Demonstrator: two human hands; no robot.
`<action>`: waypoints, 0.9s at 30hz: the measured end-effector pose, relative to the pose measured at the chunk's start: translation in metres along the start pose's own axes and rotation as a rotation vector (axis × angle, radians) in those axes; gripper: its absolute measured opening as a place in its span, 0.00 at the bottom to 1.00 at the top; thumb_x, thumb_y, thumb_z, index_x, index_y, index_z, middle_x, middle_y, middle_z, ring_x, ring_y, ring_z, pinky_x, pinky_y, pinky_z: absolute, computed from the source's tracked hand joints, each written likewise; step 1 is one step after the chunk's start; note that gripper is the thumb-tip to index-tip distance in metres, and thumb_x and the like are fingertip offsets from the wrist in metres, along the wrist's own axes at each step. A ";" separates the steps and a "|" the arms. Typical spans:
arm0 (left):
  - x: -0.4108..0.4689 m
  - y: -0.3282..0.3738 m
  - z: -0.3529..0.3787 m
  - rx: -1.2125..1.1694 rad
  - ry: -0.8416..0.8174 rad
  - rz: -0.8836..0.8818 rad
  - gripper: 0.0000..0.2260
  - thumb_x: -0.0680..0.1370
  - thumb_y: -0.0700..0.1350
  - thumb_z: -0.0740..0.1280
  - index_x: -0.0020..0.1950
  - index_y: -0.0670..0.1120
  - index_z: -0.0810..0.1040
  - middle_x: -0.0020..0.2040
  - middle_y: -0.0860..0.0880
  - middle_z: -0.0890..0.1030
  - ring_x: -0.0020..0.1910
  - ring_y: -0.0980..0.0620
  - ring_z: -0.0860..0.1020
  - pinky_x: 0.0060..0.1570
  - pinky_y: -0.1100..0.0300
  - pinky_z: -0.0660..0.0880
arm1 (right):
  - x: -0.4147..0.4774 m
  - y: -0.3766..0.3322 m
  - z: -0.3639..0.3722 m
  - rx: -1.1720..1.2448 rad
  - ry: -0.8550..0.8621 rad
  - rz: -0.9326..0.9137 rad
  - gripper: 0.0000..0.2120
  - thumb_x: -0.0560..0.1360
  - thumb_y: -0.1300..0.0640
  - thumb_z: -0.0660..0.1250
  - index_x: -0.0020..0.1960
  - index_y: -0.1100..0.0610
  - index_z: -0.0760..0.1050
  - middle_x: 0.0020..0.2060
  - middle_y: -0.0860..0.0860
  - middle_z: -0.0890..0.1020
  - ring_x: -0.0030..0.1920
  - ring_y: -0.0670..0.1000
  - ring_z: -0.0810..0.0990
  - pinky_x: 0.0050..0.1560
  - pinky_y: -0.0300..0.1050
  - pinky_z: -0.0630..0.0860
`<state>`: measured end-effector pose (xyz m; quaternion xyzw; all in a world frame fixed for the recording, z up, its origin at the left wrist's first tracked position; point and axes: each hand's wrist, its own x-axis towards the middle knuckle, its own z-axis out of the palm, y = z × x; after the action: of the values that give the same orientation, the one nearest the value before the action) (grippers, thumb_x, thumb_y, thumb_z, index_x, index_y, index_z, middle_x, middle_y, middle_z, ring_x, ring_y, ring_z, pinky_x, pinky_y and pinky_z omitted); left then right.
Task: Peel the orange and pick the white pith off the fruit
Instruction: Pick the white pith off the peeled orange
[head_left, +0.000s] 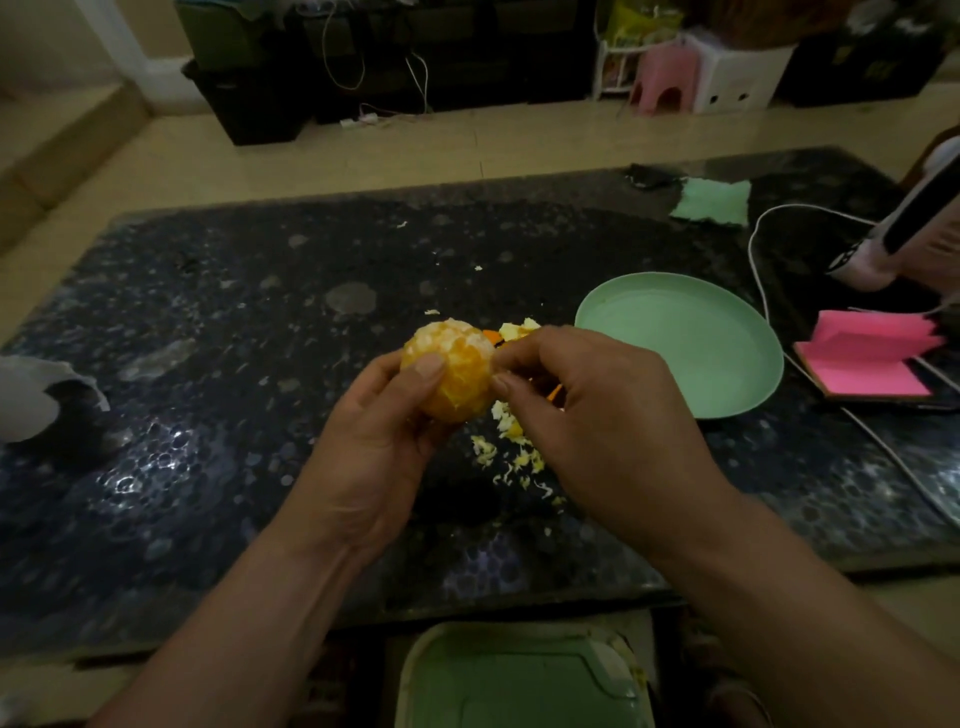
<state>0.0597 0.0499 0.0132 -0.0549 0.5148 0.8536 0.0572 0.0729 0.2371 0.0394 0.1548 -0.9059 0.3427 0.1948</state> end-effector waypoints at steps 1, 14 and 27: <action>0.000 -0.001 0.000 0.007 0.009 0.003 0.25 0.74 0.49 0.76 0.68 0.40 0.78 0.65 0.41 0.84 0.61 0.46 0.83 0.56 0.55 0.82 | 0.000 0.000 0.000 -0.020 0.006 -0.005 0.03 0.80 0.51 0.73 0.53 0.49 0.84 0.43 0.42 0.84 0.41 0.43 0.80 0.43 0.44 0.79; -0.007 0.002 0.006 0.193 0.038 0.126 0.23 0.72 0.48 0.76 0.64 0.44 0.78 0.57 0.47 0.87 0.56 0.48 0.86 0.52 0.59 0.81 | -0.001 0.002 0.007 -0.122 0.027 -0.034 0.04 0.79 0.55 0.70 0.45 0.52 0.81 0.36 0.45 0.80 0.36 0.47 0.76 0.37 0.50 0.76; -0.007 0.006 0.002 -0.012 -0.030 -0.054 0.23 0.77 0.48 0.71 0.69 0.39 0.78 0.65 0.40 0.84 0.60 0.46 0.83 0.58 0.54 0.83 | 0.001 0.002 0.000 0.277 0.010 0.127 0.06 0.76 0.59 0.74 0.42 0.51 0.80 0.33 0.46 0.80 0.34 0.46 0.77 0.35 0.40 0.75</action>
<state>0.0656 0.0487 0.0203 -0.0564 0.5072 0.8555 0.0878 0.0710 0.2381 0.0385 0.1207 -0.8568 0.4770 0.1541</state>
